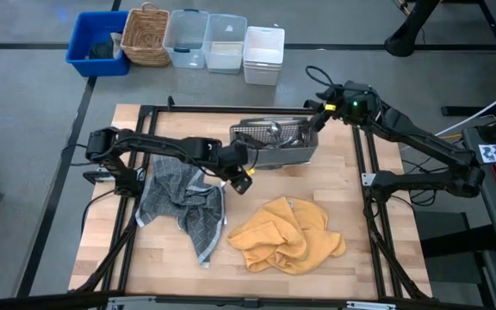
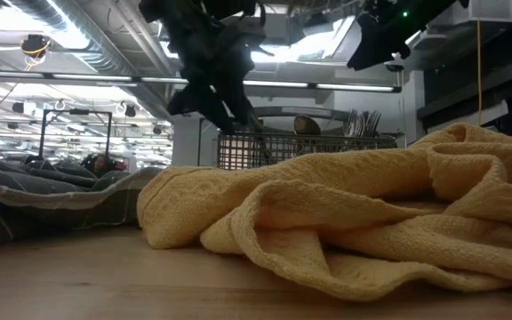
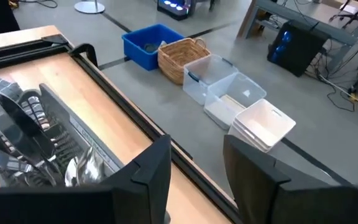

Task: Sort silverware
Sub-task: Put the silver knife into the gray utensil holder

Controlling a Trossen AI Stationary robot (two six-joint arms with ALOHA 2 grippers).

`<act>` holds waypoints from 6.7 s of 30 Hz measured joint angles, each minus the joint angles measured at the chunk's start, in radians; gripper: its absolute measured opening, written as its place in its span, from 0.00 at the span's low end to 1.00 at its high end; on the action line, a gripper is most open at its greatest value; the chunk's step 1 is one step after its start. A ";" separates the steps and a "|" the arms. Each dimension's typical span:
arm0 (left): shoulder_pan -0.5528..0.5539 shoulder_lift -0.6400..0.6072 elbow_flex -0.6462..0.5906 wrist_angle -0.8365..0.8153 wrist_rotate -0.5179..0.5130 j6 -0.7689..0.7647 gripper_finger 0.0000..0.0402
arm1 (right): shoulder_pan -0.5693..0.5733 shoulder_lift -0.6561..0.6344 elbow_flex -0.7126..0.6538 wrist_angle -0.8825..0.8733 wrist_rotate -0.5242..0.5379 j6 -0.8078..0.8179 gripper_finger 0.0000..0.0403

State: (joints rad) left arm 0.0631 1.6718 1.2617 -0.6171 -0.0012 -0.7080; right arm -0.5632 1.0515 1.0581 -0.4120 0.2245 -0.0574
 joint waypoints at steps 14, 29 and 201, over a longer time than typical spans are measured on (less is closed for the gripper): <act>-0.088 0.012 -0.013 -0.170 -0.006 -0.220 0.32 | 0.001 0.000 0.008 -0.042 -0.189 0.105 0.37; -0.134 0.180 -0.013 -0.146 -0.059 -0.262 0.32 | 0.001 0.000 0.008 -0.064 -0.244 0.140 0.37; 0.202 0.118 -0.013 0.776 -0.253 0.781 0.06 | 0.000 0.000 0.008 -0.136 -0.199 0.100 0.37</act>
State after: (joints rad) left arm 0.2650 1.7900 1.2488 0.1593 -0.2546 0.0725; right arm -0.5632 1.0515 1.0664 -0.5483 0.0257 0.0427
